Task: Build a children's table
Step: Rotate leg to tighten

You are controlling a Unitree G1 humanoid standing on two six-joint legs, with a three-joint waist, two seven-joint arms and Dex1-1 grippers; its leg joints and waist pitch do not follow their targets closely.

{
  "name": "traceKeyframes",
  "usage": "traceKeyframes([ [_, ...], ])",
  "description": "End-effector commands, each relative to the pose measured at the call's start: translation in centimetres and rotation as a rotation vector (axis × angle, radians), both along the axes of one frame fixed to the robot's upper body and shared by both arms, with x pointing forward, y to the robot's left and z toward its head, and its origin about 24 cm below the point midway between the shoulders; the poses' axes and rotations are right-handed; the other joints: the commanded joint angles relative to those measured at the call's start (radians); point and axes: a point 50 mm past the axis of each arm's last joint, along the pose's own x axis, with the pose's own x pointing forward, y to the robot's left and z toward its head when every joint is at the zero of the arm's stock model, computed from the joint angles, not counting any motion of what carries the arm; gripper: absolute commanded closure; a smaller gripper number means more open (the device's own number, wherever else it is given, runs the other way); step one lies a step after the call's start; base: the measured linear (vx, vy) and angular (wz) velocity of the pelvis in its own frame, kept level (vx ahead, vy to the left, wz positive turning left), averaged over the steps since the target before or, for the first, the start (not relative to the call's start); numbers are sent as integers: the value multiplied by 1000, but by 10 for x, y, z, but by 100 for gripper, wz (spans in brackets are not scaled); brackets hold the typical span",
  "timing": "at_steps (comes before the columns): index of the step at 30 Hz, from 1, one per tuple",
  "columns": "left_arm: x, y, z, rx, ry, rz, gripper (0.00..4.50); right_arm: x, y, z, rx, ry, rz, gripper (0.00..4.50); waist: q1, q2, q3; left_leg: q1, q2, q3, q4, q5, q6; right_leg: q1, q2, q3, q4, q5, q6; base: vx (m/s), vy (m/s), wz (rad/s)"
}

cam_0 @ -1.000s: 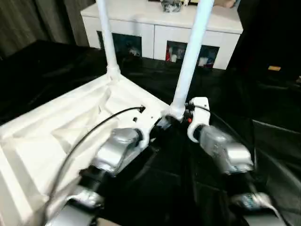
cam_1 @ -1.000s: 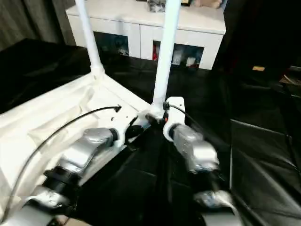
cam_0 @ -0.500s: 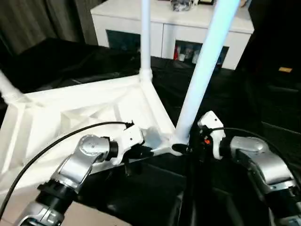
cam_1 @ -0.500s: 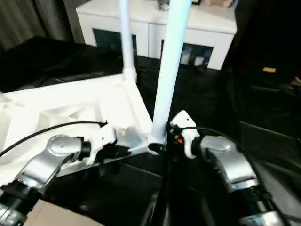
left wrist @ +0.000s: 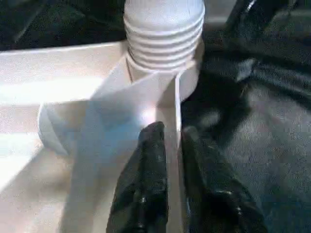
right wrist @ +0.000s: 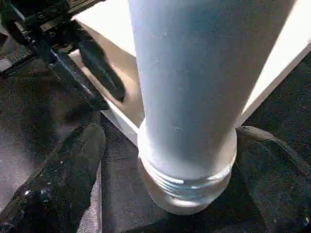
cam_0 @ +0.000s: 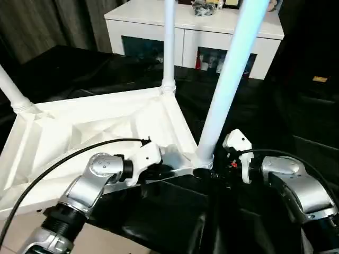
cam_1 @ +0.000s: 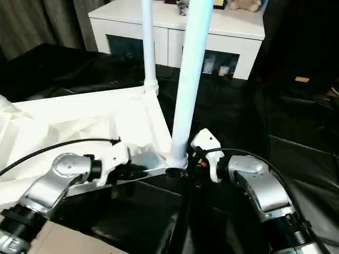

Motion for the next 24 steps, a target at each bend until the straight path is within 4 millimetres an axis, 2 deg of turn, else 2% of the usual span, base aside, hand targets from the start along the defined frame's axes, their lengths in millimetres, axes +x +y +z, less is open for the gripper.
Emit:
traceKeyframes([
  [1,6,3,11,-8,-63,37,381,-4,7,6,33,-21,44,10,2,-4,-58,-2,27,-4,-54,-119,46,55,-65,40,-55,37,-234,0,0,0],
  [4,3,3,7,19,-40,26,381,-7,7,5,32,-17,46,10,2,-1,-57,-3,26,-4,-54,-126,47,55,-65,39,-56,20,-231,0,0,0],
  [11,-1,9,-4,108,5,19,381,-8,9,6,29,-18,48,10,-1,-1,-54,1,26,-4,-55,-157,33,53,-64,40,-60,-36,-225,0,0,0],
  [13,-4,10,-6,120,31,8,381,-7,10,6,27,-18,51,10,-2,-7,-55,0,26,-4,-55,-151,35,53,-64,40,-60,-37,-222,0,0,0],
  [16,-7,11,-6,115,50,5,381,-7,11,6,26,-19,57,10,-1,-6,-55,-1,25,-3,-54,-135,39,53,-64,40,-57,-31,-224,0,0,0],
  [17,-11,12,-6,112,71,-3,381,-6,11,7,26,-21,61,10,-2,-11,-55,-1,25,-2,-54,-133,42,53,-63,40,-57,-30,-223,0,0,0],
  [18,-11,12,-6,111,74,-4,381,-6,11,7,26,-21,62,10,-1,-7,-56,-1,25,-3,-53,-127,43,52,-64,40,-55,-28,-223,0,0,0],
  [20,-14,12,-4,101,92,-6,351,-6,12,7,25,-22,69,10,1,-9,-57,2,29,-3,-53,-125,46,50,-64,40,-55,-19,-231,0,0,0],
  [24,-13,14,-3,130,57,14,323,-7,13,7,19,-25,86,10,2,-11,-55,-1,26,-2,-52,-129,50,51,-63,40,-55,-25,-229,0,0,0],
])
